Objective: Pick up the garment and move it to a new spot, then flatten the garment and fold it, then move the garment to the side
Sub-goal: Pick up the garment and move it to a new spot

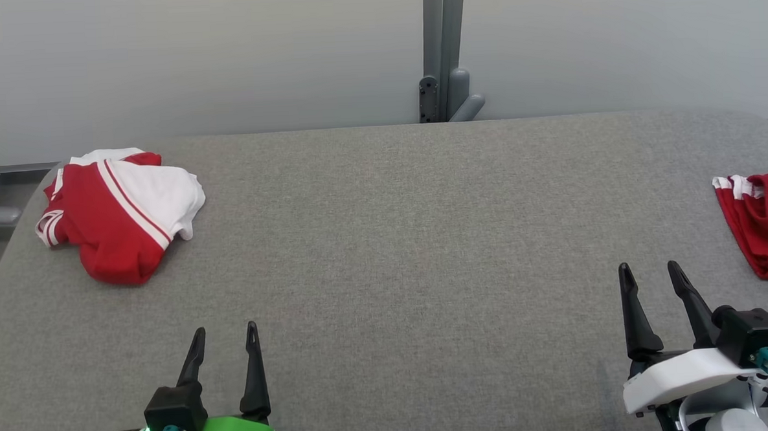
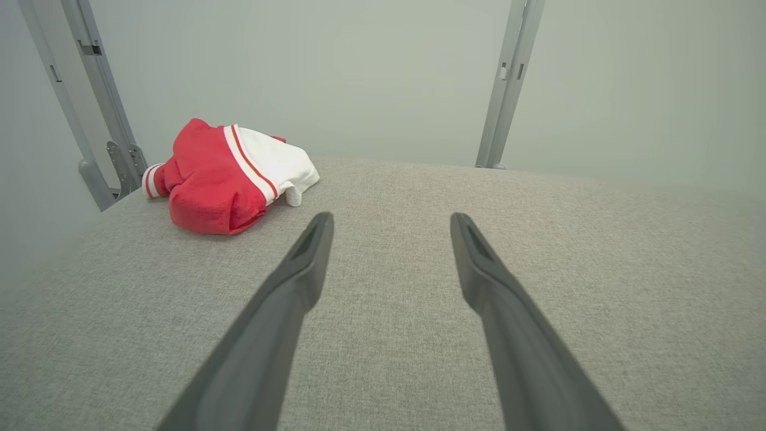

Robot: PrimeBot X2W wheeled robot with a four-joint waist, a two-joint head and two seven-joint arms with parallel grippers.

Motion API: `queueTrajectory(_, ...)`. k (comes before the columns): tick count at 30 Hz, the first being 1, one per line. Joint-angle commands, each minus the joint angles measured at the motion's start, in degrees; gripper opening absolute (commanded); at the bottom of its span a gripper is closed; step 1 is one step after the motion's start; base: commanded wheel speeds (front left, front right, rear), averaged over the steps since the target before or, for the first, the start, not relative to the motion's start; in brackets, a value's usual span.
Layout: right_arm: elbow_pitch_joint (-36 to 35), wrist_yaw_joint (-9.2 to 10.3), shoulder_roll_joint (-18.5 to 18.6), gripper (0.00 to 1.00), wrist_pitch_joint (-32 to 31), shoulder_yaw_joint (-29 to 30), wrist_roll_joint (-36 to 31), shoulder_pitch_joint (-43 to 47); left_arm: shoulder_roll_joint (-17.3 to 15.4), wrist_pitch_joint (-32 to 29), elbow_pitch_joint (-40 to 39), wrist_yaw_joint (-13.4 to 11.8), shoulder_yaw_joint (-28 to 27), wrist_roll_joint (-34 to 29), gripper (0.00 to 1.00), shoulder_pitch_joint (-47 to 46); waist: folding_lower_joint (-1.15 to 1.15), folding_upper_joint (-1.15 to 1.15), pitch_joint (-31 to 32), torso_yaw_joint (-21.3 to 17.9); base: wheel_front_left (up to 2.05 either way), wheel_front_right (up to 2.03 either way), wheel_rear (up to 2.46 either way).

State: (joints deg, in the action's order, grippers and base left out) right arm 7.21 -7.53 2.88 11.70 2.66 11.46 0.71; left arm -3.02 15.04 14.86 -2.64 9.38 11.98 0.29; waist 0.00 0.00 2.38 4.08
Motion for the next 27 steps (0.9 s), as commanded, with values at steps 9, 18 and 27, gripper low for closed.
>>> queueTrajectory(9,-1.07,0.08,0.03,1.00,0.94,1.05,0.73,1.02,-0.12,0.17,-0.40,0.07,-1.10,-1.17,1.00,-1.58,0.00,0.00,-0.45,7.81,0.00,0.00,0.00)
queueTrajectory(18,-0.40,0.08,0.04,1.00,1.87,0.90,1.70,0.31,-0.71,0.16,-0.69,0.46,-2.62,-2.04,1.00,-1.33,0.00,0.00,-0.68,21.54,0.00,0.00,0.00)
queueTrajectory(27,2.20,0.07,0.12,1.00,1.62,-4.59,0.89,-5.36,-0.50,0.16,-5.39,-1.73,-7.46,-0.84,1.00,1.86,0.00,0.00,-3.23,25.85,0.00,0.00,0.00)
